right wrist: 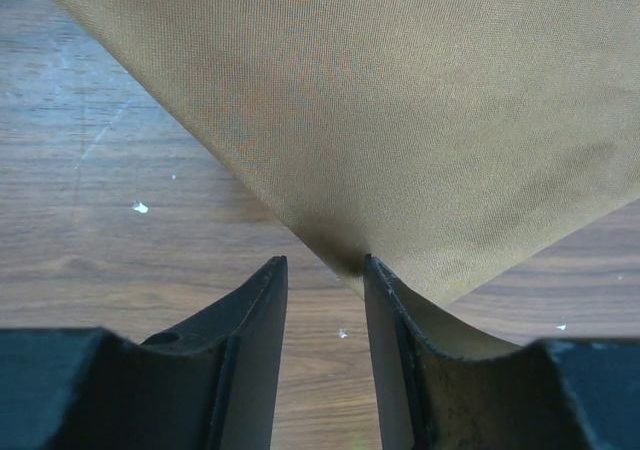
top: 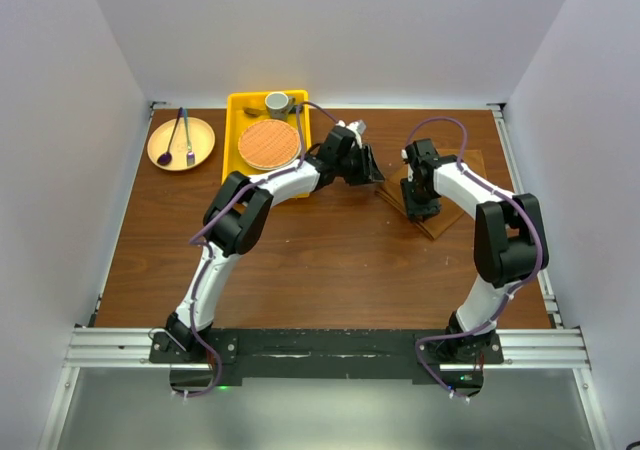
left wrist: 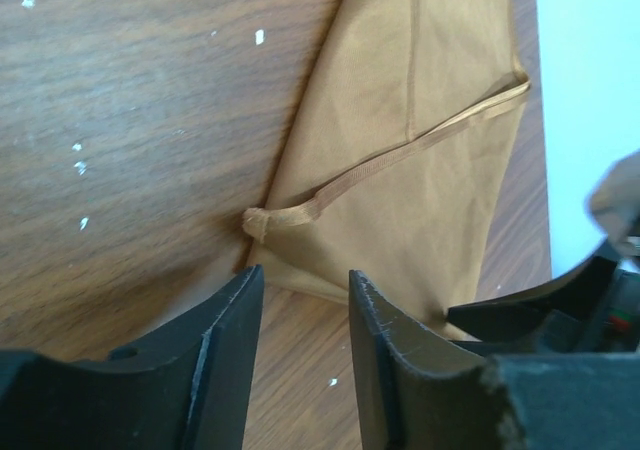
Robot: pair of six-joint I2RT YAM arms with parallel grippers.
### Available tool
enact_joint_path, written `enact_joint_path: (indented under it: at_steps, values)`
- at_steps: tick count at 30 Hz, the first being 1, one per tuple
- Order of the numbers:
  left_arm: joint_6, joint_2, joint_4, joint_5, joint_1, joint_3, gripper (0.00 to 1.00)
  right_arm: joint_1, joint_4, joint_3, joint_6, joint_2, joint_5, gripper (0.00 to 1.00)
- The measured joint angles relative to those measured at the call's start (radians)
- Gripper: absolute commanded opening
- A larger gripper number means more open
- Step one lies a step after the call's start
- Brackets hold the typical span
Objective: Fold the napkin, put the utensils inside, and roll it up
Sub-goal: Fold the napkin
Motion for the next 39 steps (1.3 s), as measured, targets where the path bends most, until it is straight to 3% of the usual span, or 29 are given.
enact_joint_path:
  at_steps: [4, 9, 20, 28, 33, 39]
  values:
    - [0.000, 0.001, 0.009, 0.011, 0.000, 0.013, 0.41, 0.000, 0.001, 0.000, 0.000, 0.002, 0.009, 0.34]
    - [0.000, 0.019, 0.018, 0.019, 0.000, 0.045, 0.47, 0.000, 0.000, 0.000, -0.003, 0.002, 0.035, 0.28]
    - [-0.003, 0.051, 0.019, 0.027, 0.000, 0.056, 0.49, 0.000, 0.000, 0.000, 0.001, 0.002, 0.068, 0.07]
    - [-0.003, 0.065, 0.019, 0.044, 0.000, 0.062, 0.49, 0.000, -0.003, -0.027, 0.011, -0.026, 0.100, 0.06]
    - [-0.002, 0.068, 0.018, 0.048, 0.000, 0.066, 0.41, 0.000, -0.003, -0.037, 0.020, -0.039, 0.107, 0.06]
    - [0.005, 0.068, -0.002, 0.050, 0.000, 0.069, 0.39, -0.003, -0.004, -0.069, 0.031, -0.041, 0.107, 0.07]
